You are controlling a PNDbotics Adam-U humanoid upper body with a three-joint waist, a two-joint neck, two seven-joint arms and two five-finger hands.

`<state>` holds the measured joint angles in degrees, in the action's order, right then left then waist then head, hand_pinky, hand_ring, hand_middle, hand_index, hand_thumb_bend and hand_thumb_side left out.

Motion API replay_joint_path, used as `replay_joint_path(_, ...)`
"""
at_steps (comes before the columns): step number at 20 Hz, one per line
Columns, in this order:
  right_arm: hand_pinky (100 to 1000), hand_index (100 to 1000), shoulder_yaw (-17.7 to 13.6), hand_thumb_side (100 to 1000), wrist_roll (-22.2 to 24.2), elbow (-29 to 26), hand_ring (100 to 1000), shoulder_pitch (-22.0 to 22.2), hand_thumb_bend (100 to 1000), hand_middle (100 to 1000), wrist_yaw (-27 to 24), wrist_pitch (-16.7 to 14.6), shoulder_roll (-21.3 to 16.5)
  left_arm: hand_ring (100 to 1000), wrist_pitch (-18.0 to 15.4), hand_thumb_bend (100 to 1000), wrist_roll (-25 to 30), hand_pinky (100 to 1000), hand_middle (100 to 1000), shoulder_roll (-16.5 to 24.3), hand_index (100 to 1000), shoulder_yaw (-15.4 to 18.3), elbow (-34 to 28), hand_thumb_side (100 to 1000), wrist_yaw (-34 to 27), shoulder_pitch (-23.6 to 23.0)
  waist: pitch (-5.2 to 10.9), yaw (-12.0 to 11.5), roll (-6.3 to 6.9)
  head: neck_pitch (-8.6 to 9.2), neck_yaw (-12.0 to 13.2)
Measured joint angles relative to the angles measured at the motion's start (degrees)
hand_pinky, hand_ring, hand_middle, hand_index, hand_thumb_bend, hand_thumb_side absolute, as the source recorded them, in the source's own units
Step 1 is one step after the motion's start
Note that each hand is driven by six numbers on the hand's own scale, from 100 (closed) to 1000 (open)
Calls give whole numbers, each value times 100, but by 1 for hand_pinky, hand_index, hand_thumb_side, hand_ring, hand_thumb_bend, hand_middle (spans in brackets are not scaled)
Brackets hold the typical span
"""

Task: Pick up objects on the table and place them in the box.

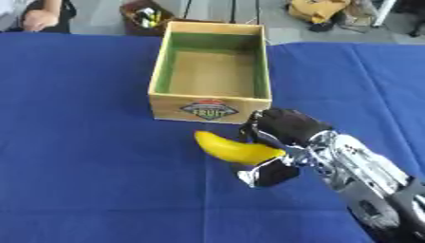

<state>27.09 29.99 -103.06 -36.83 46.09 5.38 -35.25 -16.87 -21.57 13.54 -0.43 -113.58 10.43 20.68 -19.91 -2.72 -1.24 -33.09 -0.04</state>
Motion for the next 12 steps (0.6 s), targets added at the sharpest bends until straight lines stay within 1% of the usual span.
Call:
replay_joint_path(7,640,505,-106,476,69,-507,642,47,100,387,-247,116,-248,579,18,100,-18,494,632,0,781,0,0,1000,1,-10,82,56,1,0,30)
replay_joint_path(12,636,496,-214,484,83,-785,637,51,100,379,-387,235,-350,579,20,100,-20,493,632,0,781,0,0,1000,1,-13,88,66,3,0,48)
